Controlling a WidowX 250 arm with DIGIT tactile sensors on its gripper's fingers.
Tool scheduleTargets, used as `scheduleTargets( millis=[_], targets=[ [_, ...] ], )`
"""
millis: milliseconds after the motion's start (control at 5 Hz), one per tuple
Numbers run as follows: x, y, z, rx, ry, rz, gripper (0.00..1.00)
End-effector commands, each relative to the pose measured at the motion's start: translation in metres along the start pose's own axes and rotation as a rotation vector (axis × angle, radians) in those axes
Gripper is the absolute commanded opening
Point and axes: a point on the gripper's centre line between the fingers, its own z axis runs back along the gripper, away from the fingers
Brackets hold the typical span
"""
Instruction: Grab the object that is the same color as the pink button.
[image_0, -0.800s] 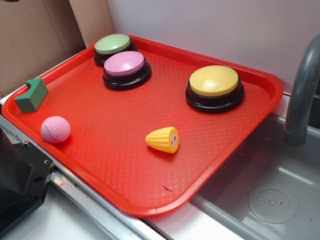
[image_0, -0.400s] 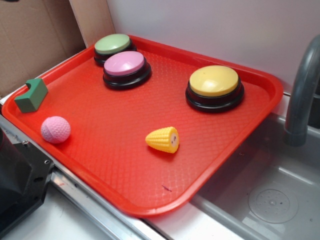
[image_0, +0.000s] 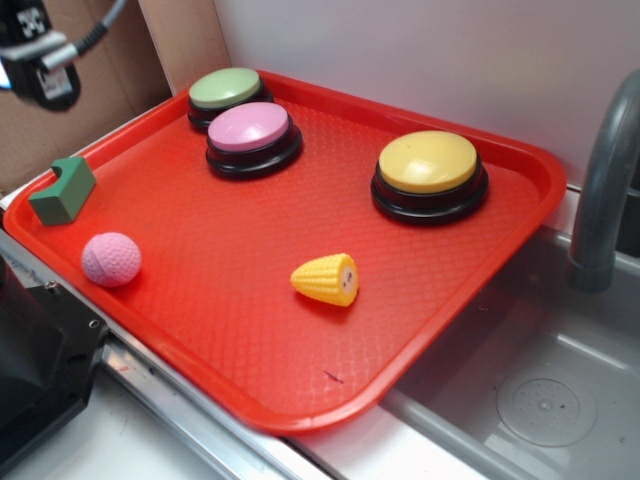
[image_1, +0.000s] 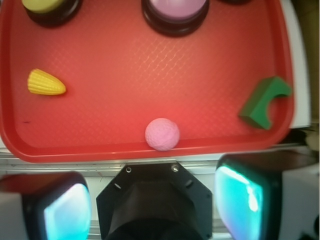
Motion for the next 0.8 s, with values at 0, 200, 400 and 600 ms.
scheduleTargets(
  millis=[0, 200, 400, 600],
  targets=[
    [0.001, 0.025, -0.052, 0.169, -0.045, -0.077, 1.00],
    [0.006, 0.029, -0.074, 0.196, -0.055, -0.112, 1.00],
    [0.011, 0.025, -0.096, 0.176, -0.075, -0.119, 1.00],
    [0.015, 0.015, -0.113, 0.128, -0.068, -0.141, 1.00]
  ],
)
